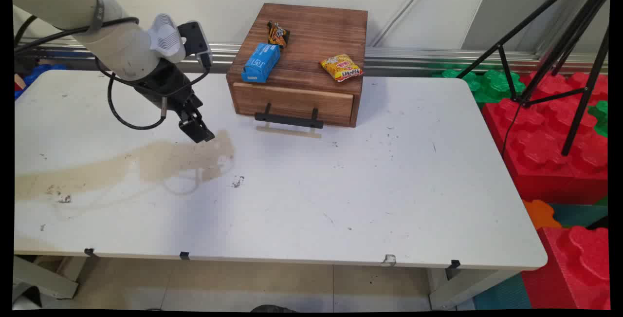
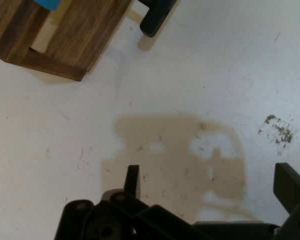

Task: Open the drawer

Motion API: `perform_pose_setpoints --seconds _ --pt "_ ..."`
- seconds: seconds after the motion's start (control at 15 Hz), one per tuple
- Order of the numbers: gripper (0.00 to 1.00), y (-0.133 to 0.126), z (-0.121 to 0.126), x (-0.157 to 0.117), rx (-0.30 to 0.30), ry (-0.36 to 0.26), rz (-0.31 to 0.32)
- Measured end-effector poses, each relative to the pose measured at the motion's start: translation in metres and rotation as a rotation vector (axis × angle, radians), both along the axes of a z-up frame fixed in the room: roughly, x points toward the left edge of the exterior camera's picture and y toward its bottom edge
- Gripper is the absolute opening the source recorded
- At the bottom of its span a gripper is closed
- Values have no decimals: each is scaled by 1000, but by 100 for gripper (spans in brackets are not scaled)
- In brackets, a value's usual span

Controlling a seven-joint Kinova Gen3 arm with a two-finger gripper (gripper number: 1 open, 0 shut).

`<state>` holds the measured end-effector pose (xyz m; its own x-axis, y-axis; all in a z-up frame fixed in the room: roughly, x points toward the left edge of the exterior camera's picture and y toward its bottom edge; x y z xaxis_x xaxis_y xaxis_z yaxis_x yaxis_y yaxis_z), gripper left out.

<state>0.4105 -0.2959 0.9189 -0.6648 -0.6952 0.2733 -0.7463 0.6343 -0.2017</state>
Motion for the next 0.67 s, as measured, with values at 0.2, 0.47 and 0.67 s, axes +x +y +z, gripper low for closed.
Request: perform_pose_setpoints --seconds 0.2,0.47,0.67 --pt "100 1 -1 0 7 3 -7" --pt "100 -1 -2 -5 14 12 -36" --pt "100 -5 -1 -14 5 17 -65"
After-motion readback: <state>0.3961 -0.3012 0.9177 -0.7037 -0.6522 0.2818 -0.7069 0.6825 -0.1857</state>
